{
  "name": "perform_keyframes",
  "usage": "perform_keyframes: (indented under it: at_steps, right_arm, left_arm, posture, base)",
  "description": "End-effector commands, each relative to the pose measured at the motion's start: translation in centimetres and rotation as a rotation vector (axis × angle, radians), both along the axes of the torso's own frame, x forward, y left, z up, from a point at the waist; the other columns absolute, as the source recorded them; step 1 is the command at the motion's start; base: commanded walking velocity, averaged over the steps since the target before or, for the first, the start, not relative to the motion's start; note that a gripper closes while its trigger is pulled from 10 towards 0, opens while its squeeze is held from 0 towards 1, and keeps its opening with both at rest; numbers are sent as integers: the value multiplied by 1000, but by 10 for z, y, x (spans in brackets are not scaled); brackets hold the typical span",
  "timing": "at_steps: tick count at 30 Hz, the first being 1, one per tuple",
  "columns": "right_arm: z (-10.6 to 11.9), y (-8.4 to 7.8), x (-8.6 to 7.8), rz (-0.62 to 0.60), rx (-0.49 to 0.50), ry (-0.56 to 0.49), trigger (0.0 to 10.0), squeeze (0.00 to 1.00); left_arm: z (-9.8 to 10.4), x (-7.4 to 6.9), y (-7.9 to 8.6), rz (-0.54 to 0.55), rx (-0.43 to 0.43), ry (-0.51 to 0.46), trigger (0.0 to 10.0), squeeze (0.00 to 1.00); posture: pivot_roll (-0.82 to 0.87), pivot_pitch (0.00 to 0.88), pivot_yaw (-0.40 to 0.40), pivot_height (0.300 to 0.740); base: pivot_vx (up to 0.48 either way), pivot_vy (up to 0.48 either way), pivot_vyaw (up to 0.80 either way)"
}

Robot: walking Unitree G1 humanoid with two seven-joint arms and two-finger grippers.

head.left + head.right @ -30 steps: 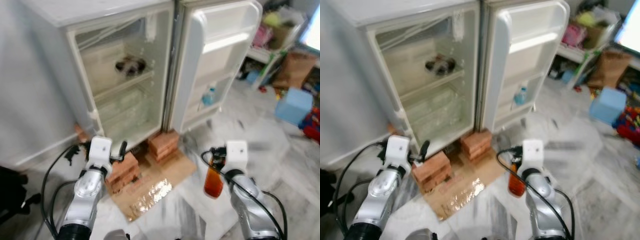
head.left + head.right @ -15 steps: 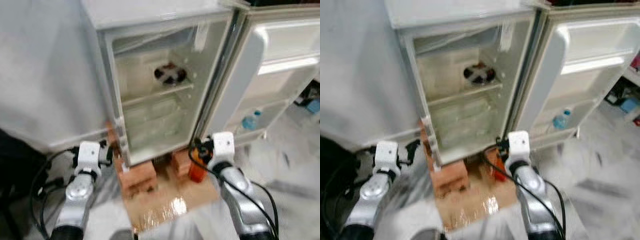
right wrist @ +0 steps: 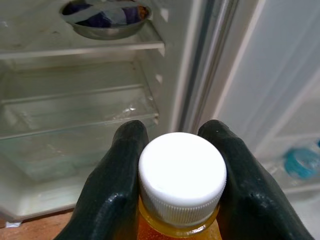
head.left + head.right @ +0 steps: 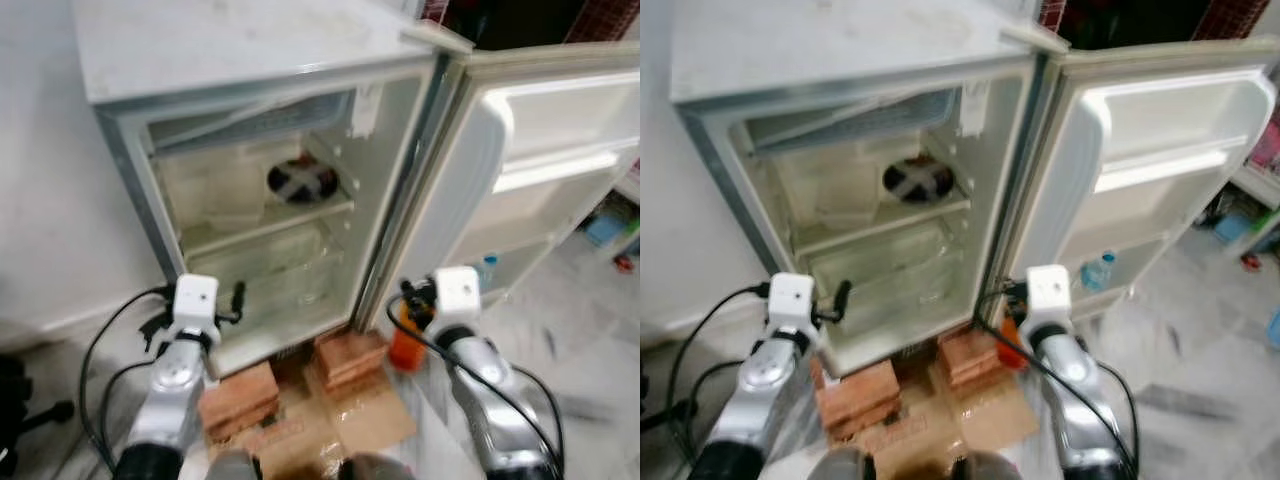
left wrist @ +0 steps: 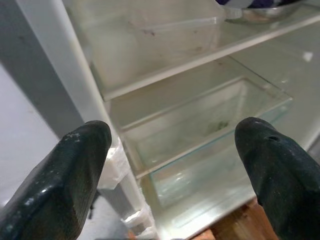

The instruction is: Restocking fridge

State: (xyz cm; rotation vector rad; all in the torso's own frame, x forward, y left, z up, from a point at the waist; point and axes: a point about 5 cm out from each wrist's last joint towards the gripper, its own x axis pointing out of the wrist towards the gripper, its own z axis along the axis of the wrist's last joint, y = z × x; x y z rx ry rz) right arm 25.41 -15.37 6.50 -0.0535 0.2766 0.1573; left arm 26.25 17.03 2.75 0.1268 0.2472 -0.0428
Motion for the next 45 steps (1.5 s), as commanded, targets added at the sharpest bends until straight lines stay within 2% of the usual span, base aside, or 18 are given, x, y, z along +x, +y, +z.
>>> perform_keyframes:
  at_steps: [1, 9, 39, 45]
  right_arm:
    - [5, -10, 0, -28, -19, -20, 10000, 0]
    - [4, -9, 0, -23, -17, -18, 10000, 0]
    - [2, -10, 1, -19, -26, -14, 10000, 0]
    - [8, -4, 4, 47, -24, -41, 10000, 0]
  left_arm:
    - [0, -1, -8, -8, -31, -2, 10000, 0]
    - [1, -1, -8, -19, -19, -14, 10000, 0]
    - [-1, -1, -13, -39, 1, -3, 10000, 0]
    - [2, 2, -14, -45, 13, -9, 10000, 0]
  posture:
    - [-19, 0, -33, 740]
    - [-14, 0, -33, 740]
    - [-14, 3, -29, 740]
    - [-11, 28, -18, 740]
  base:
    - [0, 0, 0]
    - [0, 0, 0]
    - [0, -480, 0]
    - [0, -480, 0]
